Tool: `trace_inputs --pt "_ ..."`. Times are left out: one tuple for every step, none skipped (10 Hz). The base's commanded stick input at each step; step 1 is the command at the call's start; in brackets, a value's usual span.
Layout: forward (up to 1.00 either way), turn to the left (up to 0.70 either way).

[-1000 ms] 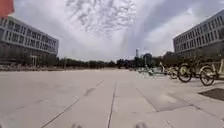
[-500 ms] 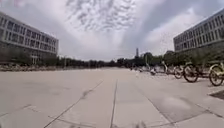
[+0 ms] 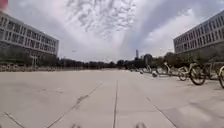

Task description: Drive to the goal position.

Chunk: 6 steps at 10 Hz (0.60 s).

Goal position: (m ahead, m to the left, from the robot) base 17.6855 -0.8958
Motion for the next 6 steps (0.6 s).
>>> trace_inputs --pt "0.70 -0.14" --pt "0.70 -0.07" --pt "0.70 0.00" --pt "0.70 0.00" --pt "0.70 0.00" --pt "0.70 0.00"
